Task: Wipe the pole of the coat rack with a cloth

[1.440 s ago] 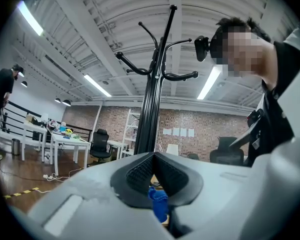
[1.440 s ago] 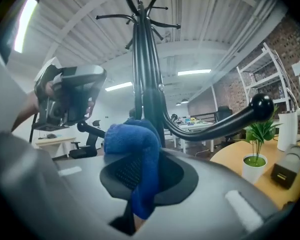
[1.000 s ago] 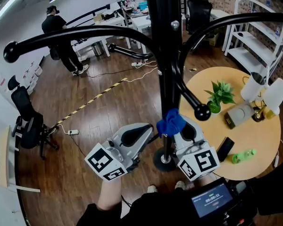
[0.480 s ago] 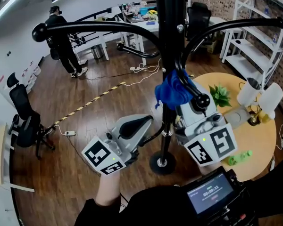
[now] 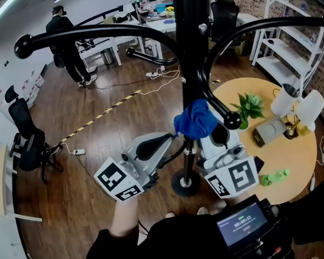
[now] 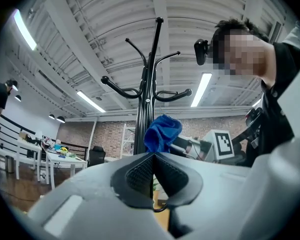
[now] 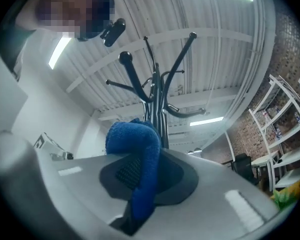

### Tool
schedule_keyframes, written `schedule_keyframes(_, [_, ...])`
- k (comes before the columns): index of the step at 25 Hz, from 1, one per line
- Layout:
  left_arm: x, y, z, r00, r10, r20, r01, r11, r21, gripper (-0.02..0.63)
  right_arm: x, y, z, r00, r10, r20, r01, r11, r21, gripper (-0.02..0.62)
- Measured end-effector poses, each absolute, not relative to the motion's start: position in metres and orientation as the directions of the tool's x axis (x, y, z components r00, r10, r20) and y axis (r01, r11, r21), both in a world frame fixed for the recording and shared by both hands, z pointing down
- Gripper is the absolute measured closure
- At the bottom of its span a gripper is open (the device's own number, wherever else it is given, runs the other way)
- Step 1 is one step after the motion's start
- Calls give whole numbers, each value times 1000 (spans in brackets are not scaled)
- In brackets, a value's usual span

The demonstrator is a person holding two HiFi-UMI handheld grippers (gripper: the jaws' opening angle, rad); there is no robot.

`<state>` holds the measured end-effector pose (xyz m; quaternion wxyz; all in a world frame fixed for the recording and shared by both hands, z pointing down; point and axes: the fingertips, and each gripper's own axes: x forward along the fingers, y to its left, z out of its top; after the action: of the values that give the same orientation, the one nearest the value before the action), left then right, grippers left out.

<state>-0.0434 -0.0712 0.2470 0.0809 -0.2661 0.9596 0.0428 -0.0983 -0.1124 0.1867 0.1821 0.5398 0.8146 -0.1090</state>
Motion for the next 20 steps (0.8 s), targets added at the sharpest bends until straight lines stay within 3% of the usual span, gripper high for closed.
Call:
schedule_keyframes(17, [-52, -65, 304, -874, -479, -85, -486, 854, 186, 606, -116, -116, 434, -463, 881, 96, 881, 470, -55, 548])
schedule_keyframes(20, [-52, -66, 306, -873, -481, -78, -487, 853, 188, 606, -115, -116, 450, -461, 877, 134, 881, 470, -46, 548])
